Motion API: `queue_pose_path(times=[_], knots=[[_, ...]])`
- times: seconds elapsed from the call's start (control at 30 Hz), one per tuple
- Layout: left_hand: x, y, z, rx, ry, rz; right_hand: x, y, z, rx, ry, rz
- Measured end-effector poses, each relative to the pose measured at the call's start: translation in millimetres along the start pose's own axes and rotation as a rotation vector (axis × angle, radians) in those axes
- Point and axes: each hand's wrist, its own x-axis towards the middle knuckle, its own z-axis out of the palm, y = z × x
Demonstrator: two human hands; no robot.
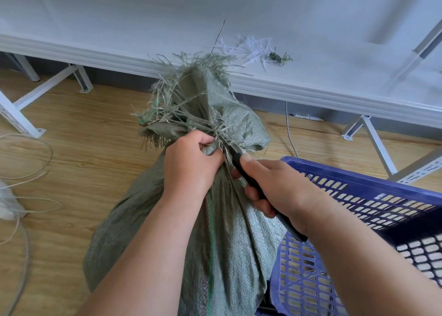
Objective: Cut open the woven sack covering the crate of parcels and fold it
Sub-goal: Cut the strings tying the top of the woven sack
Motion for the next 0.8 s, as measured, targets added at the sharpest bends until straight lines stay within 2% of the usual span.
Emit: queue_pose_path(times=[0.1,0.17,0.23,0.33,0.43,0.53,0.7,0.8], knots=[[-1,1,-1,0.005,-0.014,0.001,-3,-5,-6,-0.116,0.017,-0.034],[-1,0,-2,-0.002,-0.021,0.000,-3,-14,-15,-0.281,0.077,-0.130],[0,0,-4,-0.019,-0.030,0.007,1,-23,-23,-0.427,0.246,-0.263],[0,0,-5,-0.032,-0.052,0.026,13,-32,-24,-0.453,0.501,-0.351],[1,-2,-7,-0.037,-0.057,0.041,22,-32,-17,-0.450,0.631,-0.378],[0,-1,-10,-0.038,-0.077,0.057,30,-28,-9,-0.382,0.642,-0.397],[2,-2,-15,-0.101,-0.148,0.079,49,-20,-1,-0.179,0.435,-0.286],[4,-3,-19,-0.152,-0.150,0.057,53,-16,-1,-0.124,0.400,-0.265]])
